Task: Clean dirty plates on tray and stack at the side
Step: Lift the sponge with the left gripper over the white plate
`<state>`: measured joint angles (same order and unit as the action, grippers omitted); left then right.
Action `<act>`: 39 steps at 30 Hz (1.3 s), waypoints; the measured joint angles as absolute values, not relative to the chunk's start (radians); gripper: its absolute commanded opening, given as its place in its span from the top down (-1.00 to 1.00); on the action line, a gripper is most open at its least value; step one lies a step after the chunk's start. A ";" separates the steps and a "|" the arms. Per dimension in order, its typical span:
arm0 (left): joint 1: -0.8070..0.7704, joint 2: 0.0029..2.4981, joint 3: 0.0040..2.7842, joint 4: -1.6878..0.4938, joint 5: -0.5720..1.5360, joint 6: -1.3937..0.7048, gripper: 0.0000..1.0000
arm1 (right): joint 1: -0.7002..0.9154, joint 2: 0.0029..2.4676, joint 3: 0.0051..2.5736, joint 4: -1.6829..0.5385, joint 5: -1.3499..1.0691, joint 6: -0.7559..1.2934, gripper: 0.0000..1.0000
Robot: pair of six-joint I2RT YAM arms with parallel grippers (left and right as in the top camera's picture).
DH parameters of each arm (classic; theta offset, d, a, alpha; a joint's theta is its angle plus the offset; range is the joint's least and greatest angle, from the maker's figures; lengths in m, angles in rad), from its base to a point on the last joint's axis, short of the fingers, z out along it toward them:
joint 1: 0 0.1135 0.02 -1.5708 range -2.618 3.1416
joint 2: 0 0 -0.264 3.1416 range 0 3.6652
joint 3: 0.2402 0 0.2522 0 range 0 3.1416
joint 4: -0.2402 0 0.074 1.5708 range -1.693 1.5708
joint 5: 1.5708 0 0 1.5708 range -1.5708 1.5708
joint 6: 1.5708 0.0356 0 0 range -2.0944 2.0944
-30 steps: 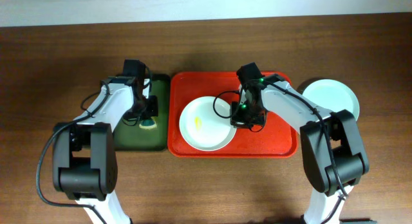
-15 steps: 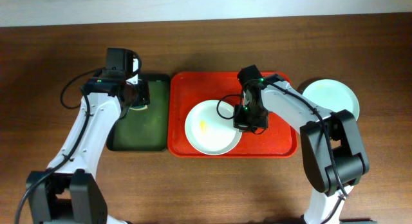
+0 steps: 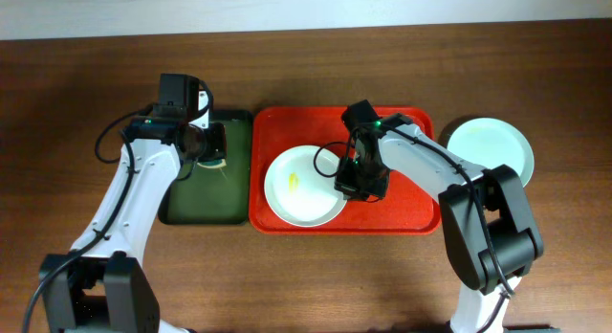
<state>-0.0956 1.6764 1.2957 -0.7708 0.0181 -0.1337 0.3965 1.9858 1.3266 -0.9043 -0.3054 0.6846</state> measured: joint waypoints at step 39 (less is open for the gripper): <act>-0.398 1.958 1.467 -0.905 0.147 -0.215 1.00 | 0.397 1.986 1.325 -0.897 -0.297 0.685 0.92</act>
<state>-0.3985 1.9583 1.4673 -0.9054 0.1471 -0.2146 0.3965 1.9858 1.3254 -0.8970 -0.2974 0.6846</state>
